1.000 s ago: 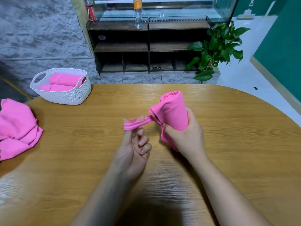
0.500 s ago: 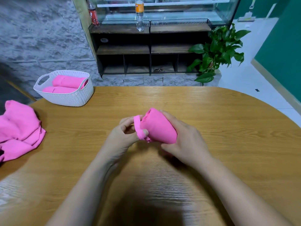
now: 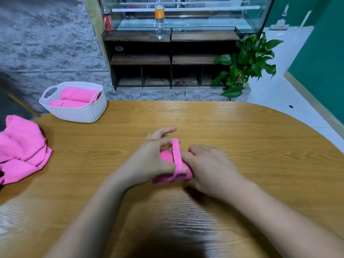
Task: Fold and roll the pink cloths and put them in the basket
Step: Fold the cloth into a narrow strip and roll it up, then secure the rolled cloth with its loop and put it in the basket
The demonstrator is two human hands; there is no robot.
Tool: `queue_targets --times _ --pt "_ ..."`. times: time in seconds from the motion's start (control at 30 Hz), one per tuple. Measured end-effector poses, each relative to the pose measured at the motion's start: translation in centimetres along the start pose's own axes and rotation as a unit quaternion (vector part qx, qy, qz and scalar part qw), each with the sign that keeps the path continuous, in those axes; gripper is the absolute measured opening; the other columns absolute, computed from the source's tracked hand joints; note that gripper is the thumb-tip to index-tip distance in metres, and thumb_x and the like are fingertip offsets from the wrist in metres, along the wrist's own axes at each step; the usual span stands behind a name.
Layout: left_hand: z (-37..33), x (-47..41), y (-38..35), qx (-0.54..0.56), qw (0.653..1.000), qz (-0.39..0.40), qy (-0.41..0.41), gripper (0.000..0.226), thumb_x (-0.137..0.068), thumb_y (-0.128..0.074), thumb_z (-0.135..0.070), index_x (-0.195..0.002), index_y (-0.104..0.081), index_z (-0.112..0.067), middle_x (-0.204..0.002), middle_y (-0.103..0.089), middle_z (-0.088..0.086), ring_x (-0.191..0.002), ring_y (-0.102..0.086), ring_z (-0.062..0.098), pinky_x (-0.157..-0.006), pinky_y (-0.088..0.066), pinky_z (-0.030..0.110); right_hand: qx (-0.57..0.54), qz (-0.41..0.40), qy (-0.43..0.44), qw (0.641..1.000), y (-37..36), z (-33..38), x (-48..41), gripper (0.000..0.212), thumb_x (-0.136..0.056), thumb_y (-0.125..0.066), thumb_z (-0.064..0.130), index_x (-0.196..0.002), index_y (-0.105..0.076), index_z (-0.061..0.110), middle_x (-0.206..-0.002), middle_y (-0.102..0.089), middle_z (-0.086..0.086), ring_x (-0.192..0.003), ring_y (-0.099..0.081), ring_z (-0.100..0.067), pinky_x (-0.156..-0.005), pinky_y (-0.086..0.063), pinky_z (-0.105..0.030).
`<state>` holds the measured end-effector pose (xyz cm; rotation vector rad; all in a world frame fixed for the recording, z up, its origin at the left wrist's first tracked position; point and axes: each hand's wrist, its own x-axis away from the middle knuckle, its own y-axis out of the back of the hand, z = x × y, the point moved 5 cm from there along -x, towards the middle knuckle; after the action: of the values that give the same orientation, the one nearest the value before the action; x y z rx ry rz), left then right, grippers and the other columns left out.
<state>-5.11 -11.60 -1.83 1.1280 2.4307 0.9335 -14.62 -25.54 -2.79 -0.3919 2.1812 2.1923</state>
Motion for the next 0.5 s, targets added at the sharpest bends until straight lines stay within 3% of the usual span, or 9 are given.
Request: queue_targets --times 0.1,0.17,0.37,0.5 --pt "0.5 0.1 -0.1 0.000 1.000 0.006 0.009 0.075 -0.061 -0.092 -0.065 -0.128 -0.069 -0.042 -0.150 -0.034 -0.040 -0.142 -0.038 -0.001 -0.119 -0.038 0.042 -0.041 0.048 -0.036 0.997 0.9 -1.0 -0.4 0.063 -0.079 -0.072 0.054 -0.132 -0.045 0.032 -0.104 -0.063 0.000 -0.099 -0.066 -0.033 -0.070 -0.047 -0.040" --pt "1.0 0.2 -0.1 -0.002 1.000 0.006 0.009 0.076 -0.060 -0.094 -0.064 -0.129 -0.067 -0.046 -0.147 -0.037 -0.039 -0.140 -0.041 -0.001 -0.117 -0.041 0.041 -0.048 0.060 -0.047 0.996 1.2 -1.5 -0.6 0.059 -0.077 -0.072 0.057 -0.122 -0.048 0.027 -0.109 -0.065 0.000 -0.104 -0.066 -0.033 -0.075 -0.051 -0.042" --pt "1.9 0.2 0.3 0.013 0.999 0.034 0.030 0.082 -0.052 -0.100 -0.058 -0.126 -0.068 -0.042 -0.139 -0.048 -0.034 -0.127 -0.053 -0.006 -0.103 -0.048 0.024 -0.041 0.074 -0.042 0.996 0.9 -1.0 -0.7 0.056 -0.074 -0.071 0.057 -0.117 -0.052 0.027 -0.110 -0.066 0.003 -0.102 -0.066 -0.031 -0.069 -0.039 -0.038" --pt "2.0 0.5 0.4 -0.004 1.000 0.019 0.009 0.082 -0.052 -0.102 -0.054 -0.124 -0.067 -0.038 -0.133 -0.053 -0.027 -0.123 -0.055 -0.004 -0.100 -0.048 0.021 -0.056 0.074 -0.049 0.994 0.8 -1.1 -0.9 0.056 -0.070 -0.068 0.059 -0.115 -0.052 0.029 -0.104 -0.066 0.004 -0.097 -0.067 -0.031 -0.071 -0.051 -0.040"
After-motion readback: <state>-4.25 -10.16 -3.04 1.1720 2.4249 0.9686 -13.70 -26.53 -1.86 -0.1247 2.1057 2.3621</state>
